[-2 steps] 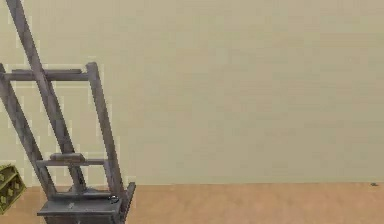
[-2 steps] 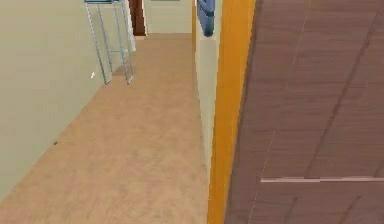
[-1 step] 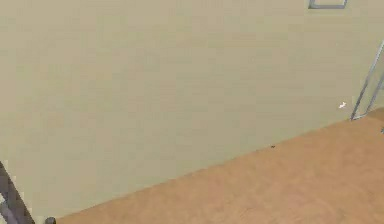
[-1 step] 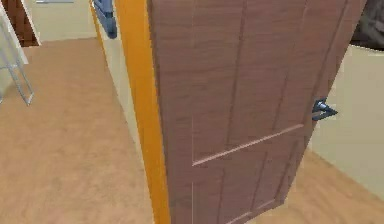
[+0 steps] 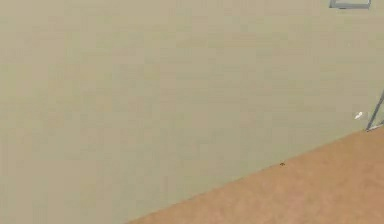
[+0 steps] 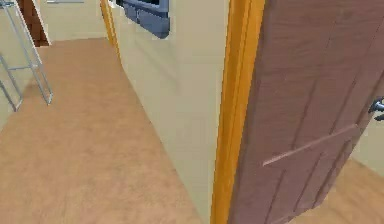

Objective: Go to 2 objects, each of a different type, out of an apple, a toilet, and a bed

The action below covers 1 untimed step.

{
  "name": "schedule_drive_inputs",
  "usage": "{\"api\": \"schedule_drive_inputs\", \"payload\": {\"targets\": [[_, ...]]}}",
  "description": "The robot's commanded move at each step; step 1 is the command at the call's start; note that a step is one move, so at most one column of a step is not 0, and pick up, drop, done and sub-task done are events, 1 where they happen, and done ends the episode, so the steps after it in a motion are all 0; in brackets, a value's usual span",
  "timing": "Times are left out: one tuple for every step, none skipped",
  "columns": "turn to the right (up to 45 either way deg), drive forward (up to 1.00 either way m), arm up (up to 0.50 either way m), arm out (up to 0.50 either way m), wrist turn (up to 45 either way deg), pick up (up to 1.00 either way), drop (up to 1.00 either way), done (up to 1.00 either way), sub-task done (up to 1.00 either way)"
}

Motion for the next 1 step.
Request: {"api": "schedule_drive_inputs", "payload": {"targets": [[45.0,0.00,0.00,0.00,0.0,0.00,0.00,0.00,0.00]]}}
